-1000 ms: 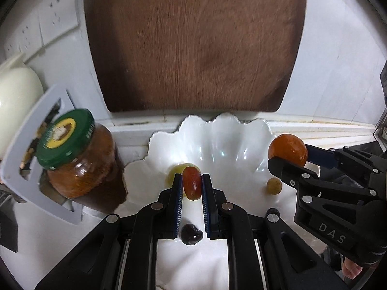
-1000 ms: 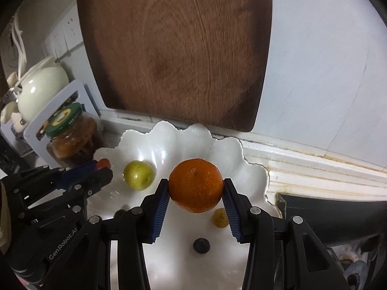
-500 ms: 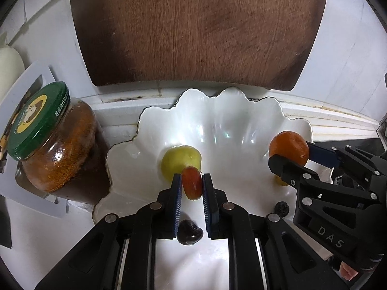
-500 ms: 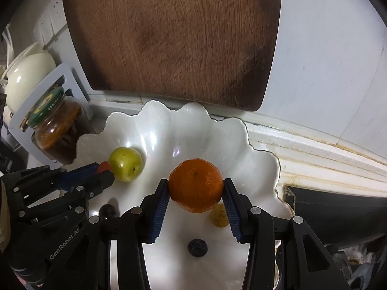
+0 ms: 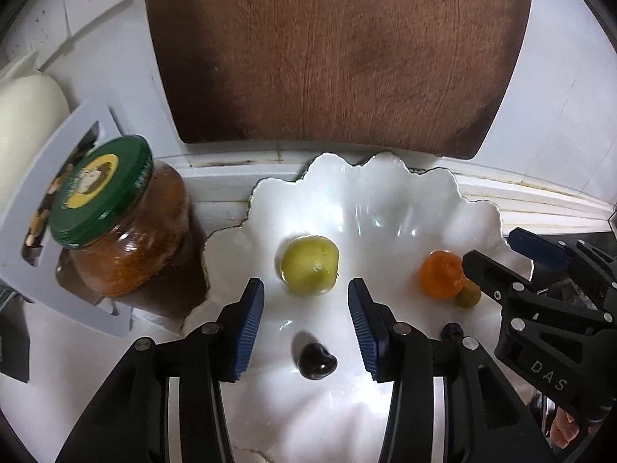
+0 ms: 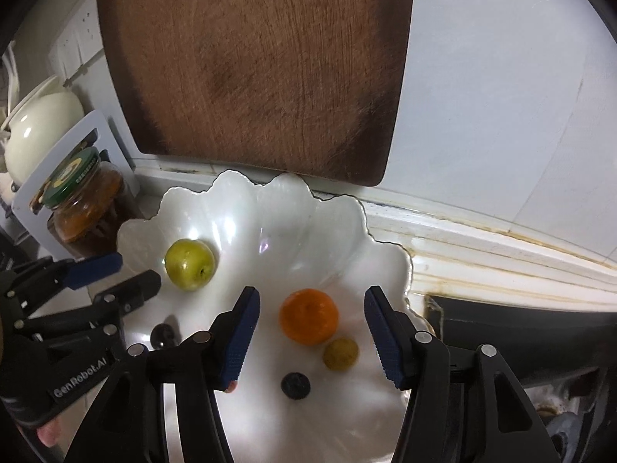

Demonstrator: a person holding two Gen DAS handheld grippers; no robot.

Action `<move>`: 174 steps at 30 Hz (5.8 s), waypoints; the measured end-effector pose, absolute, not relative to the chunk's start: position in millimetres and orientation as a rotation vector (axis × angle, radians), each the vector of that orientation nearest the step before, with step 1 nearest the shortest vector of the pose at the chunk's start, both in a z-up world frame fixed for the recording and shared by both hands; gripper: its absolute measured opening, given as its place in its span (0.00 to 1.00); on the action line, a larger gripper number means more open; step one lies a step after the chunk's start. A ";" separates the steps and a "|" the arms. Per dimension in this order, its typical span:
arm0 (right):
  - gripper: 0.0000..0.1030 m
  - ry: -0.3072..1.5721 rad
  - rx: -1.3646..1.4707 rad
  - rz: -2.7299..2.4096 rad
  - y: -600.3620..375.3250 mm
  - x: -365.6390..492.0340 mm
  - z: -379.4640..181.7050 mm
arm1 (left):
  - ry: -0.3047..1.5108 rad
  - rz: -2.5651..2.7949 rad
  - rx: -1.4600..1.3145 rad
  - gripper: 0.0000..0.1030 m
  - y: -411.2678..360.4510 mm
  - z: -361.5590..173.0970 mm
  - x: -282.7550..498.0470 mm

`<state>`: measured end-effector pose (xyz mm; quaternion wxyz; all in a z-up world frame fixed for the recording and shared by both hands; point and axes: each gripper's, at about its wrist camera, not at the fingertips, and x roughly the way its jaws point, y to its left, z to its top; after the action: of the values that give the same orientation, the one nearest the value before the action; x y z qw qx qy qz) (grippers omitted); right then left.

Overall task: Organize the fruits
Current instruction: 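Open the left tool releasing the date while the right tool releases the mandarin into the bowl, then withdraw both tools from the bowl toward the remaining fruits on the counter, then move the left tool to the dark plum while the right tool approaches the dark berry, then close the left tool on the dark plum while the right tool grasps the dark berry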

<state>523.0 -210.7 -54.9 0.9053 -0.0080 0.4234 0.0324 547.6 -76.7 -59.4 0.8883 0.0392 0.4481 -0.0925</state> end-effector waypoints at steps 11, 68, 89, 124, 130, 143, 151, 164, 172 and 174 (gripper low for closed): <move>0.56 0.800 -0.023 0.061 -210.5 485.8 -29.4 | 0.822 -0.175 0.101 0.49 -70.7 -24.3 511.7; 0.56 0.509 -0.055 0.114 -185.2 288.4 41.2 | 0.558 -0.258 0.144 0.58 -26.0 52.1 316.6; 0.56 0.596 0.011 0.093 -183.7 253.4 9.4 | 0.587 -0.337 0.210 0.59 -22.2 25.5 285.2; 0.56 0.804 0.015 0.043 -156.5 248.5 -87.5 | 0.665 -0.526 0.364 0.58 -19.5 -66.2 297.1; 0.56 0.814 0.011 0.044 -148.6 251.2 -100.1 | 0.648 -0.547 0.403 0.55 -24.9 -75.9 304.3; 0.49 0.841 -0.007 0.058 -143.8 255.0 -126.8 | 0.662 -0.623 0.423 0.46 -45.2 -102.8 321.3; 0.43 0.839 0.009 0.060 -145.3 259.2 -136.5 | 0.696 -0.639 0.416 0.40 -56.6 -117.3 335.0; 0.37 0.852 0.053 0.089 -150.5 263.5 -140.9 | 0.719 -0.681 0.408 0.33 -77.9 -128.3 346.2; 0.30 0.862 0.067 0.098 -154.6 265.8 -144.3 | 0.764 -0.684 0.382 0.28 -82.8 -137.1 354.1; 0.29 0.862 0.071 0.101 -155.4 265.9 -144.4 | 0.770 -0.683 0.377 0.27 -83.1 -137.8 355.3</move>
<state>265.9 -155.4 -144.4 0.9068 0.0343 0.4173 0.0489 355.3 -83.1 -137.8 0.8535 0.1793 0.3660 -0.3248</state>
